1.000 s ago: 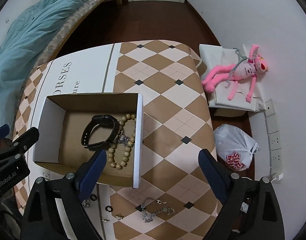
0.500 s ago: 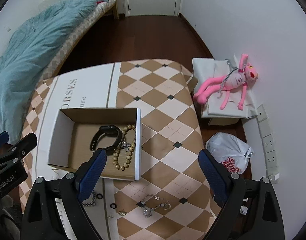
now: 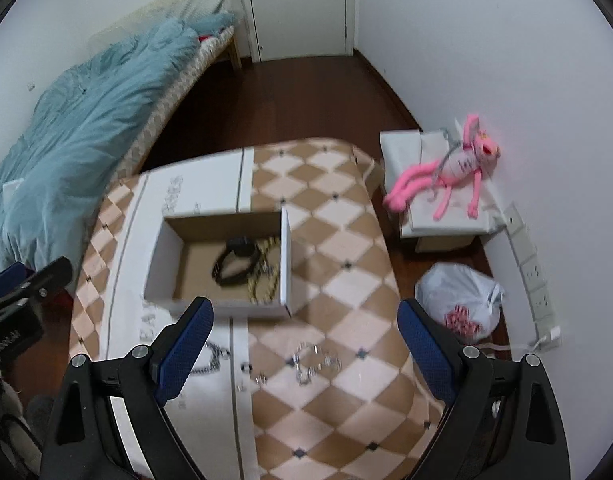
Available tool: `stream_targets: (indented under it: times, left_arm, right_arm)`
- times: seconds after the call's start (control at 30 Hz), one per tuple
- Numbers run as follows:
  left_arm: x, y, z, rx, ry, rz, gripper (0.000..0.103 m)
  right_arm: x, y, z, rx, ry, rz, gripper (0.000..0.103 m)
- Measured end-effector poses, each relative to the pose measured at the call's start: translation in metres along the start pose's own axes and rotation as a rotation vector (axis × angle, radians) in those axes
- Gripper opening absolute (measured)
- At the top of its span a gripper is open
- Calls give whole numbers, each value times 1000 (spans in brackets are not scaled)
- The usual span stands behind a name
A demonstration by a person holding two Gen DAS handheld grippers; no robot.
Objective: Organize jewelry
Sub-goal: 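Grasp the silver chain bracelet with the left tool while the right tool grasps a small gold earring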
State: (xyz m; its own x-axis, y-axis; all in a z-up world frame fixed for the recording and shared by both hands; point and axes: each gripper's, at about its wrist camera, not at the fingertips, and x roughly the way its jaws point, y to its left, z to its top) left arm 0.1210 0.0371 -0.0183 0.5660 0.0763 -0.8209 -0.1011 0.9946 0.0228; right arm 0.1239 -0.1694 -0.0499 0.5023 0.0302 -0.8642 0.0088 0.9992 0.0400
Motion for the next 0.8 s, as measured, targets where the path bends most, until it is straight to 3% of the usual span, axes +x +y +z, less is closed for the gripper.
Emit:
stream_targets:
  times: [0.17,0.27,0.5,0.67,0.8]
  left_arm:
    - [41,4,-44,3,108,18,92]
    - [66,5,-65,17,164,47,92]
    - [97,26,-97,14,238,113,92]
    - [108,40,-108,0,271,129,92]
    - [115,40,-114,-5,291,117,92]
  right_arm:
    - [37,-12,-39,42,95,28,95]
    - [62,-11,-63,74,141,93,94]
    - [104,29,-107,59,203,185,61]
    - [121,58,-123,7,201,159,52]
    - [130,68,-127,-35,181,104,9]
